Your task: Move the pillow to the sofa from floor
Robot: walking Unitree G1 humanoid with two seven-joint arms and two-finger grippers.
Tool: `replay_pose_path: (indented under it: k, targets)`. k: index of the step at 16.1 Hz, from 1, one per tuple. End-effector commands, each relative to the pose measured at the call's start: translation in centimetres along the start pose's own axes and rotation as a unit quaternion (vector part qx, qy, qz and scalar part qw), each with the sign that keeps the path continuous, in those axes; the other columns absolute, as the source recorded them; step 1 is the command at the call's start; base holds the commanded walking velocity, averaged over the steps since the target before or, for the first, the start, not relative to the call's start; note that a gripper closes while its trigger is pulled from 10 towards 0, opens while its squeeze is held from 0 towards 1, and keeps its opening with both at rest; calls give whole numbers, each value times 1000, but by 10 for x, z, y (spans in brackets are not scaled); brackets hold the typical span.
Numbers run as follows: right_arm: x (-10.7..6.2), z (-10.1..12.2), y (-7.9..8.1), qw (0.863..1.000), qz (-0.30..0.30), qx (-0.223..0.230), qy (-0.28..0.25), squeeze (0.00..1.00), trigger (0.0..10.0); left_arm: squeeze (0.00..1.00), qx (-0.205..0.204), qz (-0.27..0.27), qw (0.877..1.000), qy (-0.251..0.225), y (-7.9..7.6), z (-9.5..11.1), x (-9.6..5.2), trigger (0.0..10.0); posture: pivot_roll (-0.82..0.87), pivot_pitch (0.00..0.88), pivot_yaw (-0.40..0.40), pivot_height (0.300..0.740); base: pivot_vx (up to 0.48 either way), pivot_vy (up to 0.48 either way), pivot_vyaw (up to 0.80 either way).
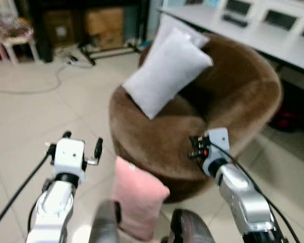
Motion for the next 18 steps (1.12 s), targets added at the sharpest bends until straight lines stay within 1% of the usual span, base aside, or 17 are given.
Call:
replay_pose_path:
  k: [1, 3, 7, 13, 14, 15, 16, 17, 18]
  targets:
    - [3, 9, -1, 1000, 3, -4, -12, 0, 10000, 373, -3, 10, 1000, 3, 2, -3, -5, 10000, 118, 0, -105, 577, 0, 0, 0]
    - [3, 9, 1, 1000, 7, -8, -11, 0, 10000, 380, -9, 6, 1000, -2, 1, -2, -5, 10000, 118, 0, -105, 577, 0, 0, 0]
    - [4, 9, 0, 1000, 6, -12, -12, 0, 10000, 388, -23, -2, 1000, -6, -1, -1, -6, 10000, 114, 0, -105, 577, 0, 0, 0]
    - [5, 7, 0, 1000, 11, -21, -8, 0, 10000, 396, -27, 6, 1000, -4, 2, -5, -8, 10000, 125, 0, -125, 577, 301, 0, 0]
    - [6, 5, 1, 1000, 14, -22, -6, 0, 10000, 396, -27, 7, 1000, -3, 3, -5, -9, 10000, 138, 0, -126, 577, 345, 0, 0]
    - [6, 3, 8, 999, 31, -32, -2, 0, 10000, 396, -26, 7, 1000, -3, 5, -5, -10, 10000, 167, 0, -117, 577, 345, 0, 0]
    - [6, 2, 12, 999, 38, -37, -2, 0, 10000, 396, -25, 8, 1000, -3, 6, -5, -10, 10000, 167, 0, -117, 577, 345, 0, 0]
    - [7, 1, 18, 998, 47, -39, -3, 0, 10000, 396, -23, 5, 1000, -3, 9, -4, -11, 10000, 177, 0, -96, 577, 349, 0, 800]
    - [7, 0, 20, 998, 48, -40, -2, 0, 10000, 396, -20, 2, 1000, 0, 10, -5, -12, 10000, 180, 0, -88, 577, 345, 0, 800]
Point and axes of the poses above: a point about 5 cm out from each wrist's last joint towards the gripper, its own x axis pointing out of the wrist towards the gripper, its own z axis along the axis of the wrist's last joint, y = z × x, the point moved 5 cm from there along x, pointing out of the wrist towards the gripper, and after that the axes turned 2 degrees about -x, right-handed, at the moved point
